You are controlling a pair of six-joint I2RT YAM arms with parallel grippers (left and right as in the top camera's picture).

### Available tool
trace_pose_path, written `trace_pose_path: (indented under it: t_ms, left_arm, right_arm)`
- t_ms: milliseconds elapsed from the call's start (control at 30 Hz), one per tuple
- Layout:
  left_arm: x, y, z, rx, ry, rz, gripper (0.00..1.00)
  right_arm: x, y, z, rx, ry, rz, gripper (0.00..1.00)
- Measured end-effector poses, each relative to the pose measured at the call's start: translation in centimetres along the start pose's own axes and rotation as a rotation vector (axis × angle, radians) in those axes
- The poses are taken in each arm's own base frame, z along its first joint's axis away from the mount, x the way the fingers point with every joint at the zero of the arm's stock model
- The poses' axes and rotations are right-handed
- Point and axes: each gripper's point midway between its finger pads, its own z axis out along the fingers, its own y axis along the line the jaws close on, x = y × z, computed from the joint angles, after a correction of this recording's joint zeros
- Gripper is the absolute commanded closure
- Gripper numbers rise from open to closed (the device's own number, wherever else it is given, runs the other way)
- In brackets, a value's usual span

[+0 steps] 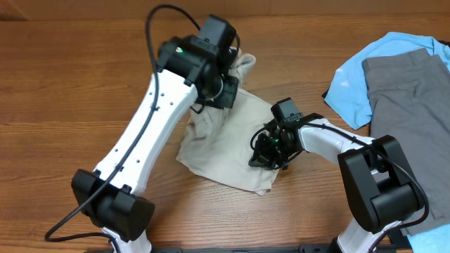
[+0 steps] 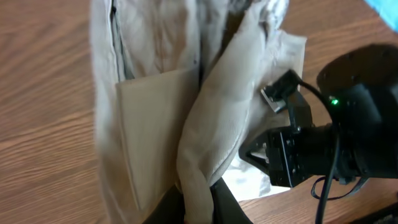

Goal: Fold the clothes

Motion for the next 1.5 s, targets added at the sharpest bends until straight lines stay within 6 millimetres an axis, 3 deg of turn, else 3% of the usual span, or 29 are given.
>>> trace_pose_path:
  t_ms: [267, 600, 700, 867, 967, 1267, 1500]
  left_arm:
    - [1.8, -2.0, 4.3, 0.036, 0.049, 0.004, 0.96]
    - [2.3, -3.2, 5.8, 0.081, 0.061, -0.040, 0.96]
    - [2.4, -3.2, 5.8, 0.083, 0.063, -0.047, 0.96]
    - [2.4, -3.3, 5.8, 0.087, 0.066, -0.058, 0.96]
    - [2.4, -3.3, 5.8, 0.090, 0.067, -0.058, 0.96]
    - [2.6, -3.7, 5.9, 0.095, 0.071, -0.052, 0.96]
    - [3.1, -4.6, 6.9, 0.107, 0.073, -0.032, 0.96]
  right_arm:
    - [0.0, 0.0, 0.0, 0.000, 0.000, 0.000, 0.96]
    - [0.3, -0.3, -0.5, 0.031, 0.016, -0.012, 0.96]
    - [0.4, -0.5, -2.0, 0.067, 0.013, -0.008, 0.96]
    - [-0.8, 1.5, -7.6, 0.094, -0.157, -0.071, 0.96]
    - [-1.4, 1.4, -10.0, 0.136, -0.251, -0.087, 0.96]
    - [-6.1, -0.6, -11.4, 0.190, -0.414, -0.086, 0.96]
    - [-7.6, -2.0, -12.2, 0.201, -0.449, -0.052, 0.96]
